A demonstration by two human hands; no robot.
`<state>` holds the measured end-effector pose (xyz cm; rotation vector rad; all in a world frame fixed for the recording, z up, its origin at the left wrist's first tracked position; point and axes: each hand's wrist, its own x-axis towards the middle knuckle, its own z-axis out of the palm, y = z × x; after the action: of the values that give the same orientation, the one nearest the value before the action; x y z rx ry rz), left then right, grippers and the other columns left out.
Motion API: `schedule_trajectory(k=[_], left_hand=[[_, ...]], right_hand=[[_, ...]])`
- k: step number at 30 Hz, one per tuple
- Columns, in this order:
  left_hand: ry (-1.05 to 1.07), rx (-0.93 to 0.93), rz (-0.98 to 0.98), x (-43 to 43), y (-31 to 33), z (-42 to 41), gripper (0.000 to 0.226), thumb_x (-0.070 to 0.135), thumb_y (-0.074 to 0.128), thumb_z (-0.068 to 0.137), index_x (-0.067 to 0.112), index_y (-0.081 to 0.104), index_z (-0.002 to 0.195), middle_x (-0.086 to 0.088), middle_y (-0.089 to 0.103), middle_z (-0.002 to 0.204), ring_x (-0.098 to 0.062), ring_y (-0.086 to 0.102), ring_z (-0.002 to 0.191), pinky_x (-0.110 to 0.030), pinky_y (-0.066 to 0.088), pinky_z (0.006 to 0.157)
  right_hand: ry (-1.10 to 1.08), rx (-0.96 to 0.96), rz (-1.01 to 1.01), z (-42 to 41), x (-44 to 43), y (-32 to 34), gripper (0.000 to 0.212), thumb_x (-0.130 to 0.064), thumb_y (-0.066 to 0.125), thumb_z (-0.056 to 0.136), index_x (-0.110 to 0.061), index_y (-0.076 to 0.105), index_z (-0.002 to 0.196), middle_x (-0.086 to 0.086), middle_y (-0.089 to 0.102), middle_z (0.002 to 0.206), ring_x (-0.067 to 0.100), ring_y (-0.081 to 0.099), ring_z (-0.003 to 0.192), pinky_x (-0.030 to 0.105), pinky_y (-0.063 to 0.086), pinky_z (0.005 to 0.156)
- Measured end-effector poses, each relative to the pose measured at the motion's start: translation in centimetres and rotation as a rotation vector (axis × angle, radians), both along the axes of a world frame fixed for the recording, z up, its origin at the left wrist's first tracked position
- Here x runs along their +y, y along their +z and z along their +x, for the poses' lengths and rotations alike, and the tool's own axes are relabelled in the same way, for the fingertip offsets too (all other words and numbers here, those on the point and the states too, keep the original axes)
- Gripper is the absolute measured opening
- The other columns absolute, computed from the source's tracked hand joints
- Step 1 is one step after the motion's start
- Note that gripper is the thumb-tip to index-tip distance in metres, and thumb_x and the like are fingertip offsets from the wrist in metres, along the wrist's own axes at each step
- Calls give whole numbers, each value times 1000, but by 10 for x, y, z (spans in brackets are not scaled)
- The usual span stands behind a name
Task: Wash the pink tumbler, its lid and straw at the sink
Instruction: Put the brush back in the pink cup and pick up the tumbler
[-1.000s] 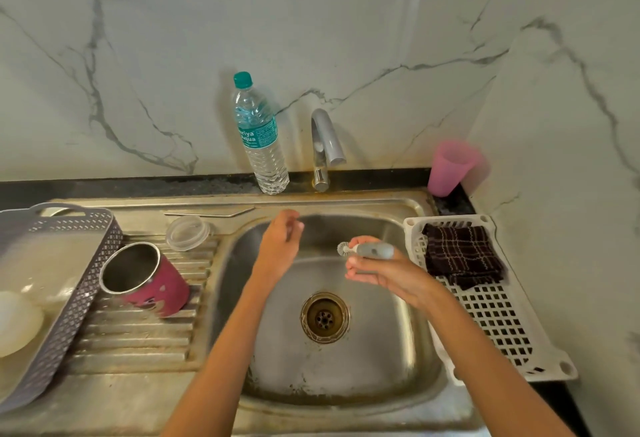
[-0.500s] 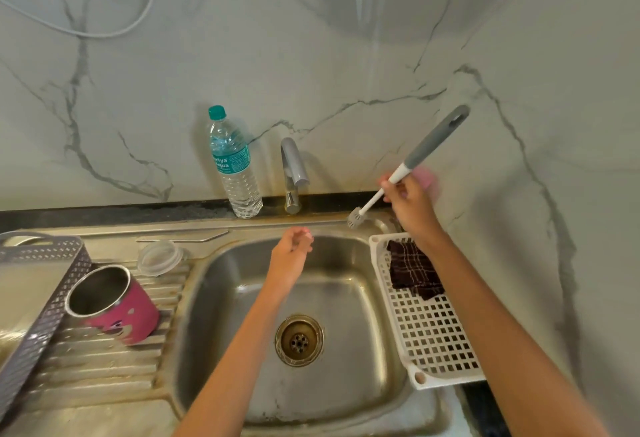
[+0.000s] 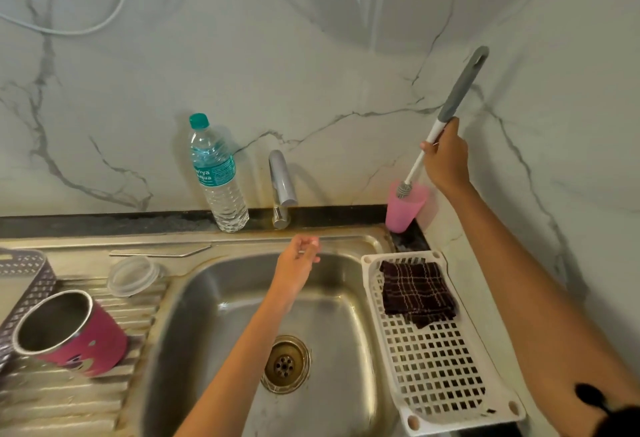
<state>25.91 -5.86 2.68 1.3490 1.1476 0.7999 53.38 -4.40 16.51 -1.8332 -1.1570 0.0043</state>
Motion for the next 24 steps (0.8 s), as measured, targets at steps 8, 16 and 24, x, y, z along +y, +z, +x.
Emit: schedule_trajectory(k=[8, 16, 24], left_hand=[[65, 10, -62, 6, -26, -16, 8, 26, 52, 100, 25, 57, 96, 2, 66, 99, -12, 63, 84, -30, 47, 85], [106, 17, -96, 2, -39, -28, 10, 20, 52, 100, 24, 58, 94, 1, 65, 97, -12, 62, 80, -28, 46, 84], [135, 12, -111, -7, -41, -45, 8, 19, 51, 101, 18, 59, 99, -1, 63, 98, -9, 61, 79, -13, 45, 68]], right_hand=[[-82, 28, -273, 10, 32, -42, 49, -4, 58, 94, -1, 33, 136, 25, 53, 132, 40, 53, 120, 45, 48, 94], [-202, 17, -343, 18, 41, -53, 51, -3, 55, 93, -1, 31, 138, 24, 51, 133, 39, 53, 119, 36, 46, 85], [-242, -21, -314, 25, 45, -61, 43, -16, 67, 86, 5, 52, 120, 24, 60, 120, 39, 60, 108, 39, 48, 83]])
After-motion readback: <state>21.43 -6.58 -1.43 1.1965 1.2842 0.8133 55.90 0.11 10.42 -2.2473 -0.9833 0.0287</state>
